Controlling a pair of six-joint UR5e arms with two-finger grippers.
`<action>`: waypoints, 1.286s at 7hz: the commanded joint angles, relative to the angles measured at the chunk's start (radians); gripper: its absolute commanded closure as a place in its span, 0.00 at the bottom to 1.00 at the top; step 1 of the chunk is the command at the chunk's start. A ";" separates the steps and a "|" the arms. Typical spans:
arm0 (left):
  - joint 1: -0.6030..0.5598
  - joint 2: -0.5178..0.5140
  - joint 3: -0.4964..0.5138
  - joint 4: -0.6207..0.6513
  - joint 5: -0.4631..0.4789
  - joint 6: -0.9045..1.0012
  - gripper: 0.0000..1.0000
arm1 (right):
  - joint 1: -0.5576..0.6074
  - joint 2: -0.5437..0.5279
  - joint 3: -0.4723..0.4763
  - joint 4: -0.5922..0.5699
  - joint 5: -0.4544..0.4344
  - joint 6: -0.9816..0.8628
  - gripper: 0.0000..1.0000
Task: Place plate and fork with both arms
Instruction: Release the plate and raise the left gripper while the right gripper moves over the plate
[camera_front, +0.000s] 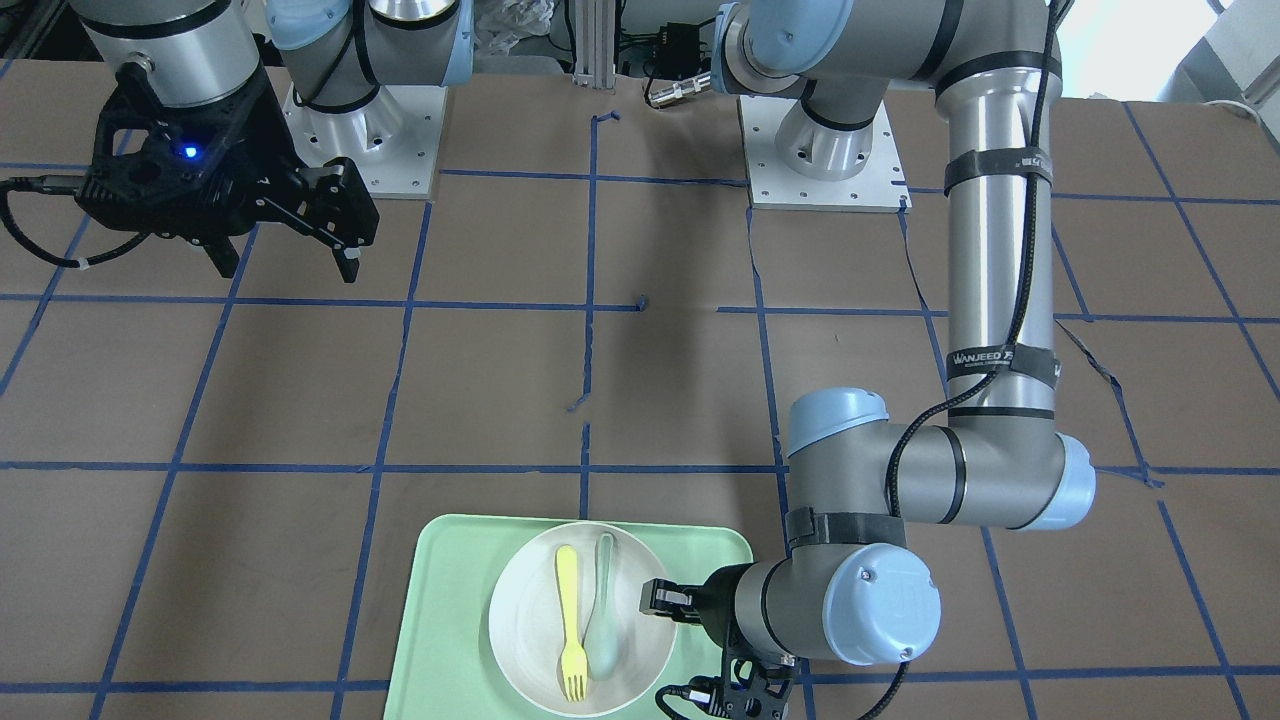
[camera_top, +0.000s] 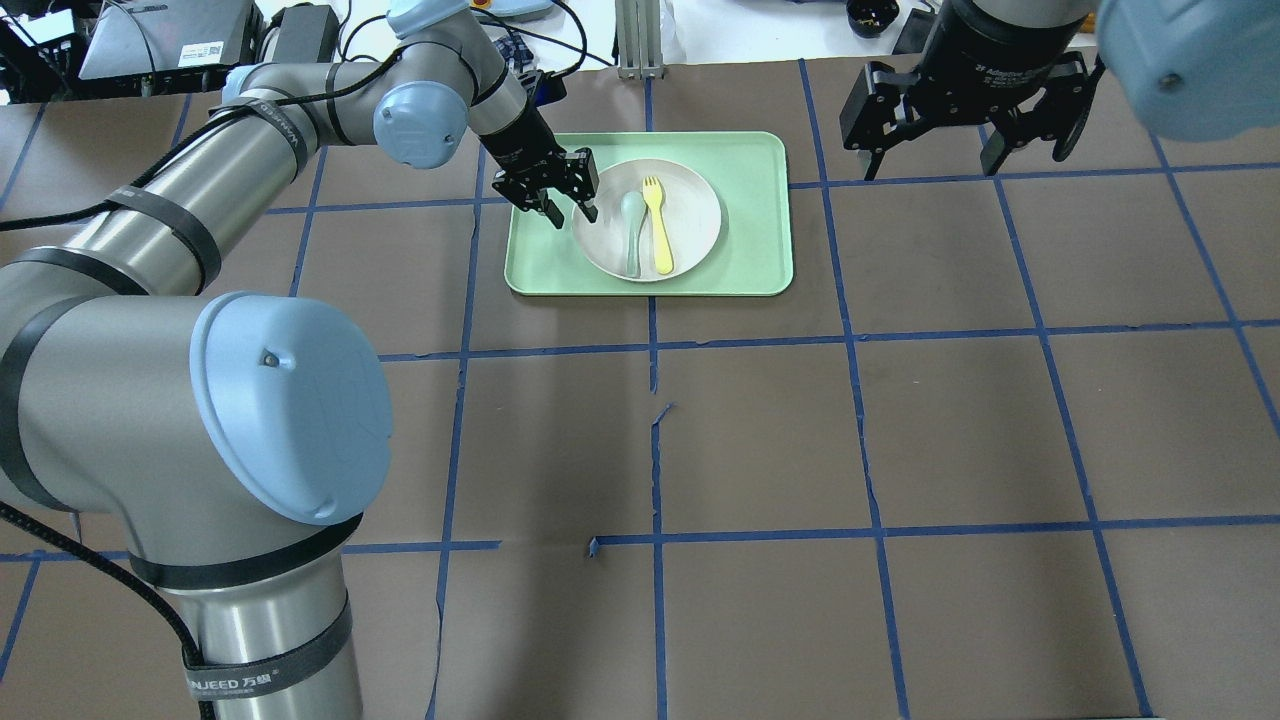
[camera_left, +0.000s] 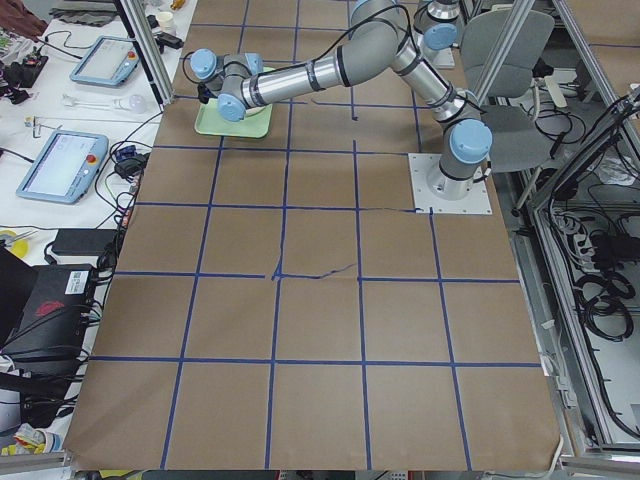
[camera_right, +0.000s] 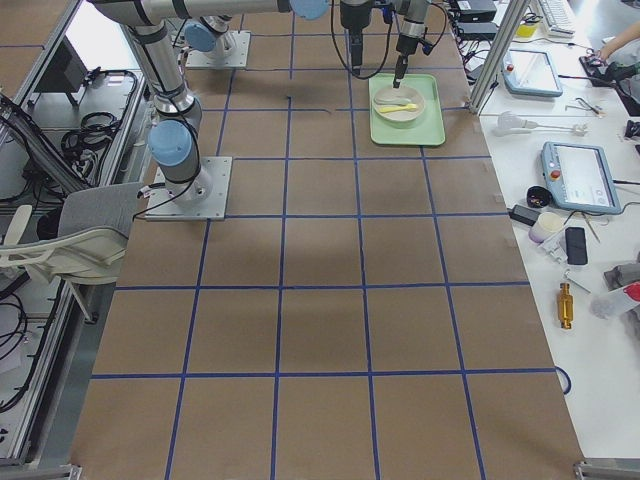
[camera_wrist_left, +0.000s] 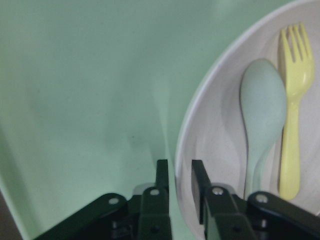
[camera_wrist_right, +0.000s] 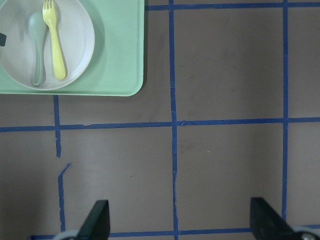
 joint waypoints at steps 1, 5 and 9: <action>0.015 0.101 -0.013 -0.103 0.130 -0.010 0.00 | 0.004 0.124 -0.037 -0.074 0.004 0.002 0.00; 0.146 0.408 -0.048 -0.349 0.275 0.009 0.00 | 0.104 0.541 -0.260 -0.253 0.043 0.055 0.00; 0.086 0.648 -0.270 -0.318 0.291 -0.138 0.00 | 0.213 0.682 -0.287 -0.370 0.047 0.075 0.02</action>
